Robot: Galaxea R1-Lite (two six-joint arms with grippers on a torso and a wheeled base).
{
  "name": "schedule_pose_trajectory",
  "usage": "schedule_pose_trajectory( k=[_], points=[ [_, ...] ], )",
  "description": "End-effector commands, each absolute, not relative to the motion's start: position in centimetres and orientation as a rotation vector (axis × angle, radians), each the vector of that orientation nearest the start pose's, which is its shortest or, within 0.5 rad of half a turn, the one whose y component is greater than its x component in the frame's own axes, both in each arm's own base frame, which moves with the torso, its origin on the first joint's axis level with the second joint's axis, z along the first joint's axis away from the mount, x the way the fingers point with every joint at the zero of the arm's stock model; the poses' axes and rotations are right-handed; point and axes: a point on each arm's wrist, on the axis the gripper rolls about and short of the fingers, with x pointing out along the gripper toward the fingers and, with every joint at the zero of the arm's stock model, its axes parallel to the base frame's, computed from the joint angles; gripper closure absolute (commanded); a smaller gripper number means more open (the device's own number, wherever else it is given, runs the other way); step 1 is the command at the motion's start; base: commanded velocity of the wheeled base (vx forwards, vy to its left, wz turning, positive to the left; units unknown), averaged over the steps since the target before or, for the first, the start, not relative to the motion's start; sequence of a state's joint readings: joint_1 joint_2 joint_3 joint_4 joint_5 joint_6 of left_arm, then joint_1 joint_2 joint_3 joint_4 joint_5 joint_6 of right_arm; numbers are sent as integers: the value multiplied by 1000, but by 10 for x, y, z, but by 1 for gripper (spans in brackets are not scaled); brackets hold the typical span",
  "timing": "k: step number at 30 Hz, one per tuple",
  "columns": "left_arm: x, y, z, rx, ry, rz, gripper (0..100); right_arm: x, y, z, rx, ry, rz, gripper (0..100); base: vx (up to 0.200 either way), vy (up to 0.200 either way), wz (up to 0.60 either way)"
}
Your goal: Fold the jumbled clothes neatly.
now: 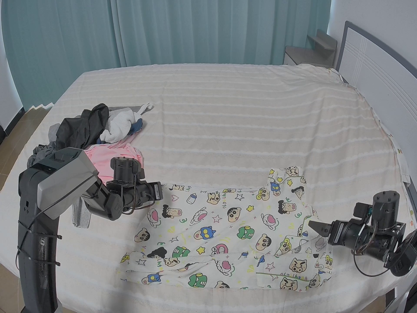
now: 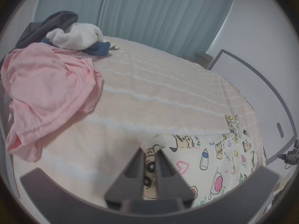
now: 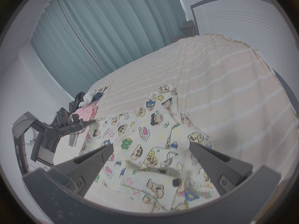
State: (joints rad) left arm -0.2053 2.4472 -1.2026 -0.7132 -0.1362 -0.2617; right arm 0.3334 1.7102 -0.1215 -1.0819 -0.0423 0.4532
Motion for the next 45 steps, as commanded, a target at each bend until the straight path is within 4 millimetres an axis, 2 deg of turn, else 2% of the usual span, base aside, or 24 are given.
schedule_pose_trajectory(
  k=[1, 6, 7, 9, 10, 13, 15, 16, 20, 25, 27, 28, 32, 36, 39, 45],
  points=[
    [439, -97, 4, -221, 497, -218, 100, 246, 47, 63, 325, 567, 111, 0, 0, 0, 0],
    [437, -105, 6, -212, 461, -203, 100, 307, 32, 49, 299, 613, 95, 0, 0, 0, 0],
    [437, -105, 6, -211, 461, -203, 100, 310, 32, 47, 299, 621, 98, 0, 0, 0, 0],
    [436, -110, 6, -206, 457, -198, 100, 335, 32, 44, 300, 661, 127, 0, 0, 0, 0],
    [436, -110, 6, -205, 457, -198, 100, 338, 32, 43, 301, 667, 127, 0, 0, 0, 0],
    [435, -117, 8, -198, 437, -190, 100, 376, 27, 42, 308, 720, 108, 0, 0, 0, 0],
    [435, -118, 8, -197, 438, -188, 100, 379, 26, 42, 306, 725, 103, 0, 0, 0, 0],
    [433, -121, 7, -194, 441, -177, 100, 391, 20, 44, 277, 739, 113, 0, 0, 0, 0],
    [432, -122, 9, -196, 440, -178, 100, 399, 13, 39, 214, 760, 171, 0, 0, 0, 0],
    [428, -120, 16, -197, 436, -177, 100, 415, 7, 22, 206, 769, 163, 0, 0, 0, 0],
    [428, -120, 16, -197, 436, -177, 100, 416, 7, 22, 207, 767, 165, 0, 0, 0, 0],
    [427, -120, 19, -200, 431, -179, 100, 426, 7, 16, 206, 758, 166, 0, 0, 0, 0],
    [426, -119, 22, -201, 426, -176, 100, 439, 12, 11, 209, 734, 183, 0, 0, 0, 0],
    [426, -116, 21, -202, 430, -173, 100, 443, 22, 13, 224, 726, 243, 0, 0, 0, 0],
    [426, -116, 20, -201, 434, -174, 100, 450, 27, 6, 222, 729, 249, 0, 0, 0, 0],
    [425, -115, 20, -202, 437, -172, 100, 452, 28, 0, 222, 736, 251, 0, 0, 0, 0]
  ],
)
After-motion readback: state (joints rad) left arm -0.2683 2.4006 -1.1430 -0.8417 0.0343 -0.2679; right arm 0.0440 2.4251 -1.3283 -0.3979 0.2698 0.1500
